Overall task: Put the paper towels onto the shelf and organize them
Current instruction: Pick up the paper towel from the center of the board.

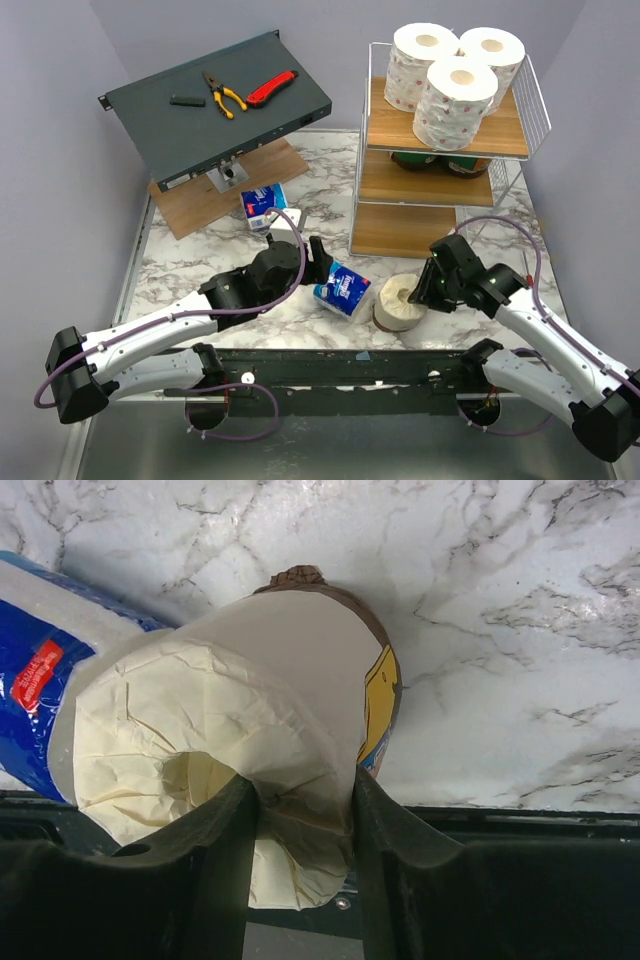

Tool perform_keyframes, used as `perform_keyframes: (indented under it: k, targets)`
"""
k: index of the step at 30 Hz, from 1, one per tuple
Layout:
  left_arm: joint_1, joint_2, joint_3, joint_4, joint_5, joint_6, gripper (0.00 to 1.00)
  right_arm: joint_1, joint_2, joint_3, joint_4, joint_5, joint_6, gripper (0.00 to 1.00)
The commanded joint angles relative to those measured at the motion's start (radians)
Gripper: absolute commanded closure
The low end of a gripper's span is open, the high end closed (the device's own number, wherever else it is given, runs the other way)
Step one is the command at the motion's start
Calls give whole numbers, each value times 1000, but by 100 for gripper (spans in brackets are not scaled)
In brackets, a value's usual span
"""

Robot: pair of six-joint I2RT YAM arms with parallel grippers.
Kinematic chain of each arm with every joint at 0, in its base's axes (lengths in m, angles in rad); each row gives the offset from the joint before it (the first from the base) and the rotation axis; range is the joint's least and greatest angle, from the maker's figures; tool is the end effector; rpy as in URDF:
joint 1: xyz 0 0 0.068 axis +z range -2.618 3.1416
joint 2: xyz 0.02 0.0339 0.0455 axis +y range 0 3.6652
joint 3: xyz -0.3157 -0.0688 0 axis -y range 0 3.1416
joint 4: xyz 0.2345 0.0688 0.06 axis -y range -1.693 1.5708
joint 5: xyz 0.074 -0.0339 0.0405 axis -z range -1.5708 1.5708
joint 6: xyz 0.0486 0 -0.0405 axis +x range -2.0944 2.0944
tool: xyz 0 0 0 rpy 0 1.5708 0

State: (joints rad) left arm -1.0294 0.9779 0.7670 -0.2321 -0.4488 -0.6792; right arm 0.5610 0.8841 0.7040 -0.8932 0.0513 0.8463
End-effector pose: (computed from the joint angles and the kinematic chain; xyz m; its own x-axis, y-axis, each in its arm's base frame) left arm 0.1170 -0.1536 0.3344 -0.5300 -0.2169 -0.8198 0.3048 0.8534 -0.4228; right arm 0.1027 0.0616 0.2670 -0.8755 0.3331 -0.3500 0.2188 0.9192 0.3275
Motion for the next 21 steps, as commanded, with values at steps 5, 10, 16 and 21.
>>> perform_keyframes:
  k: [5, 10, 16, 21]
  targets:
    - [17, -16, -6, 21, 21, 4, 33, -2, -2, 217, -91, 42, -25, 69]
    - [36, -15, 9, 22, 33, 14, 33, -2, 40, 441, -179, 95, -54, 69]
    - [73, -8, 46, 26, 45, 29, 33, -1, 122, 653, -175, 165, -68, 69]
    - [87, -4, 74, 31, 46, 36, 34, -1, 166, 752, -142, 181, -64, 69]
